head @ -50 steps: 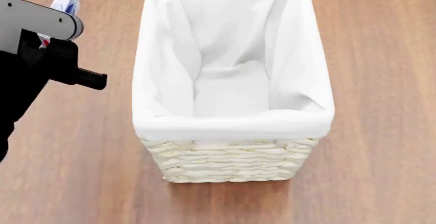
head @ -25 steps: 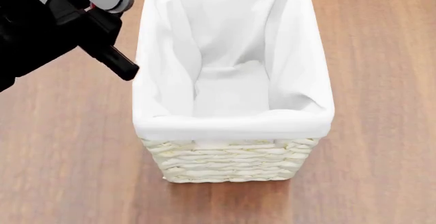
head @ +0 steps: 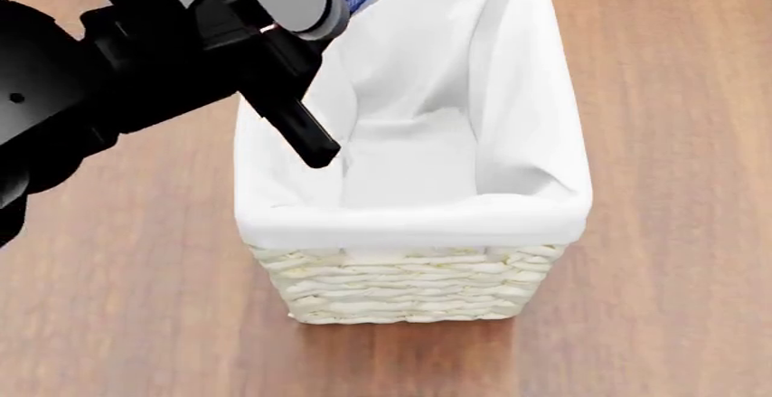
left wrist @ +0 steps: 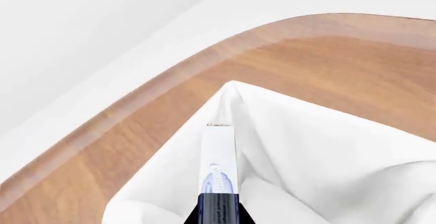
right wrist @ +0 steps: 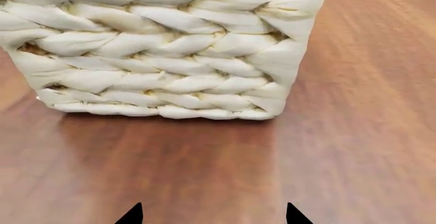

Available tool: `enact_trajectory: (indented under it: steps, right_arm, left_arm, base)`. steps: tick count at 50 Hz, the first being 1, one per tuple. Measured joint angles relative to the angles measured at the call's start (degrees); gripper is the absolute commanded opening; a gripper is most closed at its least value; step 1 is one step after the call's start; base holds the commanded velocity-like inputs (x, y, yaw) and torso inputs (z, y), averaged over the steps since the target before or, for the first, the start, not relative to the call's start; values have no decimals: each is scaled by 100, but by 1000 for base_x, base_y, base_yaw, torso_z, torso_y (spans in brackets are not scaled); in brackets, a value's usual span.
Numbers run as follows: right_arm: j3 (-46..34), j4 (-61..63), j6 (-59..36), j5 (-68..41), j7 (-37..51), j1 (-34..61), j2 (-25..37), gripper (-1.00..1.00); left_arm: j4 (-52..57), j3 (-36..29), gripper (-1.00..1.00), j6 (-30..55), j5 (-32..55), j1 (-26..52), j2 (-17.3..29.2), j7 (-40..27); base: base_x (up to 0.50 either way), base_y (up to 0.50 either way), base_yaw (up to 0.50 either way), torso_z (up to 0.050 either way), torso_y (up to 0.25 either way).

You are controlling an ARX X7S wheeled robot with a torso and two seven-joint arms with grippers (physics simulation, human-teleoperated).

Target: Pick up the cream cheese box, and put it in the basket.

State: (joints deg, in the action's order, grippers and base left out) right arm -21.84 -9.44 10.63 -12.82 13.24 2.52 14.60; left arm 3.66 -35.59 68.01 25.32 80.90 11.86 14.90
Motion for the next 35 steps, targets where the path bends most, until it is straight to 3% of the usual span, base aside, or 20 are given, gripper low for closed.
enact_trajectory:
  steps: [31,32,35]
  right_arm:
    - [-242,12,145,118,-29,-117,15,100]
    - [-250,12,148,123,-29,-120,15,100]
    - [-274,13,154,138,-28,-127,17,100]
  left_arm:
    - [-2443,-608,-100,-1562,-383,-98,-755,214]
    - [-2502,-614,100,-1607,-388,-98,-766,217]
    - [-2676,-620,100,-1721,-401,-81,-804,196]
  base:
    - [0,0,0,0,1]
    - [0,0,0,0,0]
    - [0,0,0,0,0]
